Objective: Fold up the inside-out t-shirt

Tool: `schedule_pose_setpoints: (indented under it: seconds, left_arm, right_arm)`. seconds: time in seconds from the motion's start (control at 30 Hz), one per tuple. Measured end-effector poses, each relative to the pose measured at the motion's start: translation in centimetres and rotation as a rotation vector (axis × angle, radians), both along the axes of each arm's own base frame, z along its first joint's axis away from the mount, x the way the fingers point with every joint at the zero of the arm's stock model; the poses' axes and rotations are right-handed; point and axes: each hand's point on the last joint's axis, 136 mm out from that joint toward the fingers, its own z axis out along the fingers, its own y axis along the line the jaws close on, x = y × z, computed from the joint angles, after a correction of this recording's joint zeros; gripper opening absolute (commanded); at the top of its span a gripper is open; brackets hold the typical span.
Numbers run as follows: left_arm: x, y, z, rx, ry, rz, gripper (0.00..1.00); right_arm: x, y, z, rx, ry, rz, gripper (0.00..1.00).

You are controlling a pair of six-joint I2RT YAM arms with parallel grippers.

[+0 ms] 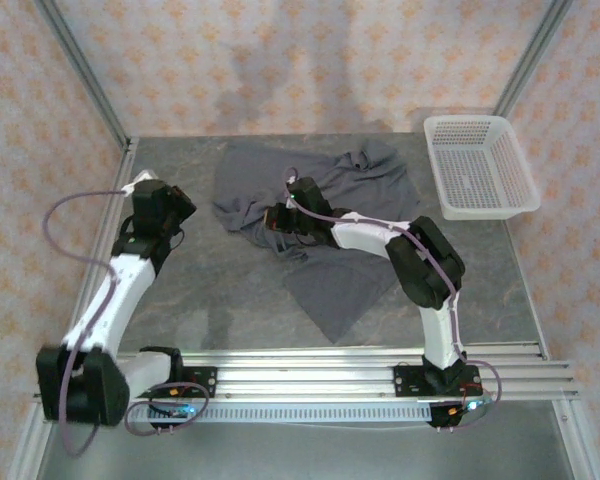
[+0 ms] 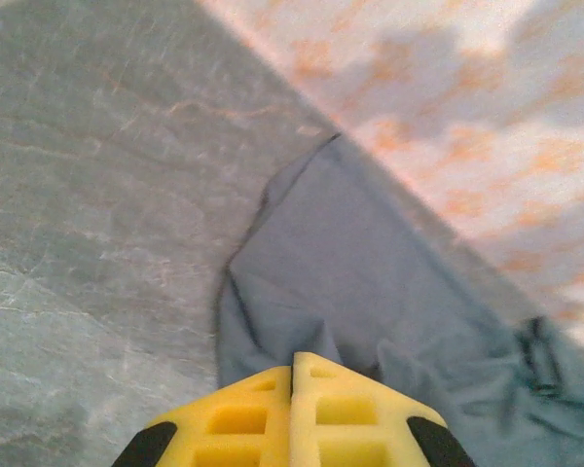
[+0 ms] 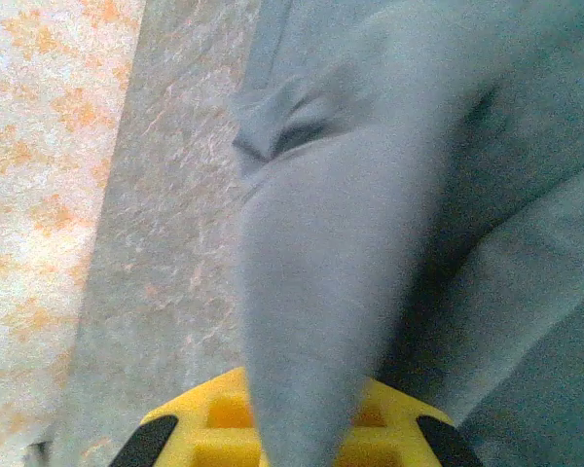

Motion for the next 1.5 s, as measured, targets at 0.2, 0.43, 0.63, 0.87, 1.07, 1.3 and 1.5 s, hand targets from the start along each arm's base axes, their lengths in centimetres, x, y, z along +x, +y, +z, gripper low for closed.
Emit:
schedule_pose_setpoints:
  seconds: [0.2, 0.43, 0.63, 0.87, 1.07, 1.3, 1.5]
  left_arm:
    - [0.2, -1.2, -6.7, -0.031, 0.169, -0.066, 0.23]
    - [0.8, -7.3, -4.3, -0.058, 0.148, -0.287, 0.32]
    - [1.7, -12.2, -6.5, 0.025, 0.250, -0.447, 0.39]
    - [0.3, -12.4, -8.0, 0.146, 0.323, -0.510, 0.49]
    - [0.9, -16.1, -9.3, 0.242, 0.367, -0.674, 0.49]
    - [2.1, -21.2, -11.3, 0.411, 0.413, -0.834, 0.53]
    - [2.5, -21.6, -14.0, 0.556, 0.494, -0.867, 0.54]
  right_arm:
    - [-0.9, 1.1, 0.5, 0.043, 0.076, 0.027, 0.00]
    - [-2.0, 1.0, 0.0, 0.011, 0.102, 0.085, 0.00]
    - [-6.6, -0.6, -4.6, -0.202, 0.185, 0.201, 0.13]
    - [-12.8, -3.8, -6.5, -0.355, 0.201, 0.271, 0.41]
    - [-11.6, -6.4, -2.7, -0.326, 0.085, 0.165, 0.42]
    - [-9.9, -10.5, -3.2, -0.308, 0.047, -0.035, 0.42]
    - [-9.7, -13.4, -0.6, -0.289, -0.038, -0.157, 0.42]
